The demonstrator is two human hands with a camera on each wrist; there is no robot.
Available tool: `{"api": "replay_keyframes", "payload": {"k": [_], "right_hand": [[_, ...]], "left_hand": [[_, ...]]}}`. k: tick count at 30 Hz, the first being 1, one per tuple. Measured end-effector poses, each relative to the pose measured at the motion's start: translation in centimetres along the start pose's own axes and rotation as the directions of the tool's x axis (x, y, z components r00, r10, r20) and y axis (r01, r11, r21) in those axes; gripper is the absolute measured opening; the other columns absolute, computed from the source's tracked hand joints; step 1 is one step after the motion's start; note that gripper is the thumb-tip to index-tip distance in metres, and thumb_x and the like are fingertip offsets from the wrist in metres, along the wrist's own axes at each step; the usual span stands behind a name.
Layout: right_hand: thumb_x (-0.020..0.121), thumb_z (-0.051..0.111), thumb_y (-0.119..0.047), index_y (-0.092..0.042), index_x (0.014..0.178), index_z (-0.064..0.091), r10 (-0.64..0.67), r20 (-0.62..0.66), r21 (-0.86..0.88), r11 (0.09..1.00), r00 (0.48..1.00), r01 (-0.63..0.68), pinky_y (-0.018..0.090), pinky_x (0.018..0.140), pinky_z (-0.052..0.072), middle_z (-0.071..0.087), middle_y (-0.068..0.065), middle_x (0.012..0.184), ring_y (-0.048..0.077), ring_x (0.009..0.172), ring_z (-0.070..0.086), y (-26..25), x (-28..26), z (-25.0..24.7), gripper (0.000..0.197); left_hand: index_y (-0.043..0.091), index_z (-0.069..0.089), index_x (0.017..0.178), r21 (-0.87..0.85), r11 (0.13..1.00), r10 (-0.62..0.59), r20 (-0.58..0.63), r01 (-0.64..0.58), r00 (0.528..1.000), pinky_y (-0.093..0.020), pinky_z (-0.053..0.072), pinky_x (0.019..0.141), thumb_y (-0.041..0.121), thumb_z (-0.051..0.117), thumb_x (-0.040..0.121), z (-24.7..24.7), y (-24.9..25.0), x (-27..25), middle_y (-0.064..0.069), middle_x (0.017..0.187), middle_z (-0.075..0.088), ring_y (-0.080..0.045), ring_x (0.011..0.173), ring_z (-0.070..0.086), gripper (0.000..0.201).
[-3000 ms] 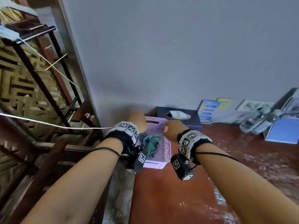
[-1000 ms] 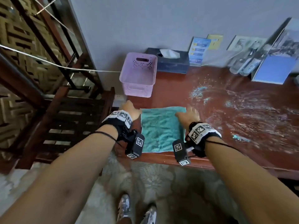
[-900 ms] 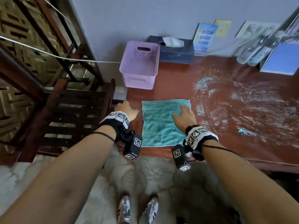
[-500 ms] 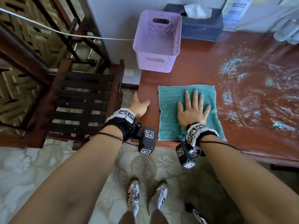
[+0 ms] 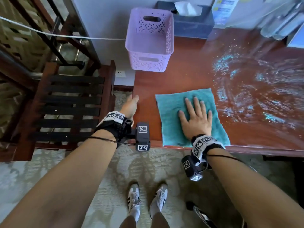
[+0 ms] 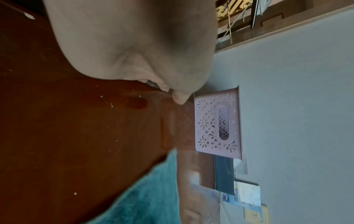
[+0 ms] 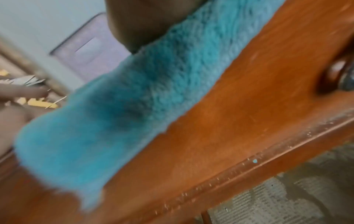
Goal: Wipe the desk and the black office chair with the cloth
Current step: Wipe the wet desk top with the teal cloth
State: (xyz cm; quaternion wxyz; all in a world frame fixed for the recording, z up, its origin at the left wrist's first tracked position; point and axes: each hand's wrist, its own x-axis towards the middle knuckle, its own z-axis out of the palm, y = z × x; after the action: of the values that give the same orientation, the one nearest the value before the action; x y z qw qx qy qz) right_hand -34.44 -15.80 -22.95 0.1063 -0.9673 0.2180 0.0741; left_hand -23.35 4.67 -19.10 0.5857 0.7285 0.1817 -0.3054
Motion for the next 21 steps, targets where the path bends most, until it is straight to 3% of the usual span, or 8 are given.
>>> {"api": "replay_keyframes", "payload": {"k": [4,6,8,10,14,17,19,21], "right_hand": [[0.094,0.015,-0.055,-0.036,0.153,0.004,0.179,-0.012,0.039,0.983,0.984,-0.178,0.053,0.117,-0.005,-0.006,-0.007,0.161,0.018,0.148,-0.009,-4.7,-0.4,1.1,0.063],[0.093,0.014,-0.055,-0.036,0.152,0.002,-0.097,0.015,-0.010,0.995,0.995,0.098,0.053,0.117,-0.007,-0.008,-0.008,0.161,0.018,0.148,-0.011,-8.8,-2.5,2.0,0.063],[0.091,0.009,-0.057,-0.040,0.152,-0.001,-0.387,0.106,-0.059,0.917,0.916,0.395,0.052,0.117,-0.004,-0.007,-0.010,0.161,0.017,0.148,-0.011,-10.4,-4.4,2.3,0.064],[0.089,0.008,-0.061,-0.044,0.151,0.003,-0.479,0.103,-0.053,0.872,0.872,0.486,0.048,0.119,0.000,-0.001,-0.014,0.161,0.012,0.148,-0.006,-8.4,-4.2,1.9,0.064],[0.089,0.022,-0.068,-0.037,0.153,0.006,0.036,-0.090,0.053,0.998,0.995,-0.031,0.045,0.120,0.000,0.001,-0.010,0.161,0.014,0.148,-0.002,0.0,-2.3,1.0,0.073],[0.087,0.021,-0.065,-0.028,0.154,0.002,0.393,-0.105,0.108,0.918,0.913,-0.383,0.053,0.118,0.003,0.001,0.003,0.162,0.025,0.148,-0.002,1.4,-1.3,0.7,0.079],[0.089,0.022,-0.060,-0.035,0.153,0.008,0.374,-0.115,0.052,0.928,0.920,-0.370,0.057,0.116,0.002,0.003,0.005,0.162,0.031,0.148,-0.001,-2.1,-1.4,1.2,0.070],[0.089,0.021,-0.058,-0.039,0.152,0.010,0.168,-0.081,0.010,0.986,0.982,-0.168,0.056,0.116,0.000,0.000,0.002,0.162,0.030,0.148,-0.005,-7.1,-2.3,2.0,0.066]], "left_hand": [[0.019,0.020,0.153,-0.115,0.990,-0.070,0.043,0.075,0.997,-0.040,0.027,0.116,0.050,0.038,0.099,-0.5,-1.1,0.4,0.003,0.158,0.020,-0.018,0.141,0.030,0.065],[0.014,0.028,0.150,-0.140,0.986,-0.084,0.069,0.093,0.994,-0.040,0.033,0.112,0.051,0.036,0.099,-0.8,-1.2,0.5,-0.004,0.154,0.032,-0.021,0.136,0.038,0.064],[0.003,0.035,0.144,-0.035,0.996,-0.074,0.066,0.076,0.995,-0.037,0.040,0.105,0.041,0.031,0.103,-0.8,-0.4,-0.6,-0.014,0.145,0.042,-0.029,0.132,0.044,0.056],[0.001,0.037,0.143,-0.014,0.999,-0.052,0.061,0.053,0.997,-0.036,0.040,0.102,0.039,0.030,0.104,-0.7,-0.9,0.4,-0.016,0.146,0.042,-0.032,0.133,0.043,0.054],[0.018,0.013,0.153,-0.188,0.973,-0.125,0.041,0.131,0.991,-0.042,0.017,0.118,0.050,0.037,0.099,-0.3,-0.6,-0.1,-0.003,0.161,0.012,-0.021,0.147,0.016,0.067],[0.015,0.016,0.153,-0.225,0.949,-0.216,0.057,0.223,0.975,-0.046,0.023,0.117,0.060,0.043,0.092,-1.0,-1.1,0.9,-0.005,0.158,0.019,-0.026,0.144,0.024,0.080],[0.015,0.032,0.148,-0.301,0.922,-0.204,0.152,0.242,0.967,-0.047,0.041,0.103,0.062,0.045,0.089,-1.4,-1.3,1.1,-0.007,0.151,0.037,-0.027,0.132,0.044,0.077],[0.012,0.058,0.117,-0.251,0.946,-0.170,0.162,0.207,0.972,-0.031,0.055,0.079,0.053,0.035,0.098,-1.6,-1.2,0.8,-0.003,0.110,0.070,-0.016,0.094,0.068,0.051]]}}
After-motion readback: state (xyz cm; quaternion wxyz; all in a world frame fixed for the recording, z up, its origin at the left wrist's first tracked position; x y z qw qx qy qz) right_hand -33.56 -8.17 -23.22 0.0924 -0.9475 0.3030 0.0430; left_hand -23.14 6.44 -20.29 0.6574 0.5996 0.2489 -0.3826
